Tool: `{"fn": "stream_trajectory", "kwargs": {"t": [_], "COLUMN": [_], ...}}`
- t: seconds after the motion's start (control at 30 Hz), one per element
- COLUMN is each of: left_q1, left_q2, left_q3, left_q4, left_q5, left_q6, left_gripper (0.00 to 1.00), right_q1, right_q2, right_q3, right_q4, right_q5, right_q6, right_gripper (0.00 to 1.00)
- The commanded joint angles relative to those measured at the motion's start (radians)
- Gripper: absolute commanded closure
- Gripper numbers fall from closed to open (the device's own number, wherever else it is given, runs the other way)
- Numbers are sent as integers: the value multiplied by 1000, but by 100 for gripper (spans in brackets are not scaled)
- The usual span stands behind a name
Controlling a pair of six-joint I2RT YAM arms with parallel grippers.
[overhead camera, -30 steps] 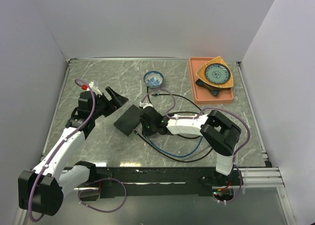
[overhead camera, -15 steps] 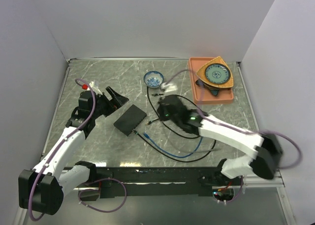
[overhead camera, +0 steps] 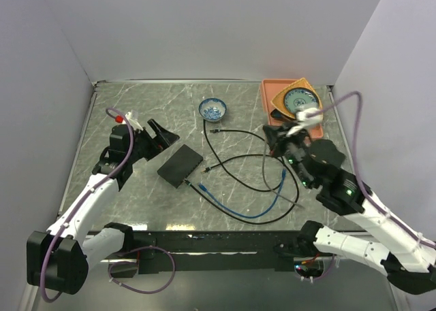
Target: Insert the plug into the switch port
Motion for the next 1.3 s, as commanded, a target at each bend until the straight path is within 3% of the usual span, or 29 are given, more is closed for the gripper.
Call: {"fn": "stream_trajectory", "kwargs": {"t": [0.0, 0.17, 0.4, 0.57, 0.83, 1.0, 1.27], "left_q1": [-1, -1, -1, -4, -111, -198, -248], "left_q2": [7, 14, 45, 94, 123, 113, 109], "left_q3": [15, 20, 10, -20, -16, -8, -7], "left_q4": [64, 53, 86, 217, 363, 414, 454], "left_q5": [33, 30, 85, 249, 318, 317, 331], "left_q6": [-8, 1, 38, 69, 124, 164, 175], "left_gripper": [4, 4, 4, 1, 17, 24, 28], "right_q1": [-3, -4, -1, -1, -30, -89, -216], "right_q2": [169, 369, 587, 632, 618, 560, 442], "right_q3": [7, -21, -91, -126, -105, -133, -255], "right_q4": [-123, -114, 85, 201, 210, 233, 369], "right_q5": [-226, -545, -849, -859, -768, -835, -1029], "right_q6": [-114, -170, -154, -104, -16, 23, 96], "right_gripper": [100, 100, 100, 100, 100, 100, 100]}}
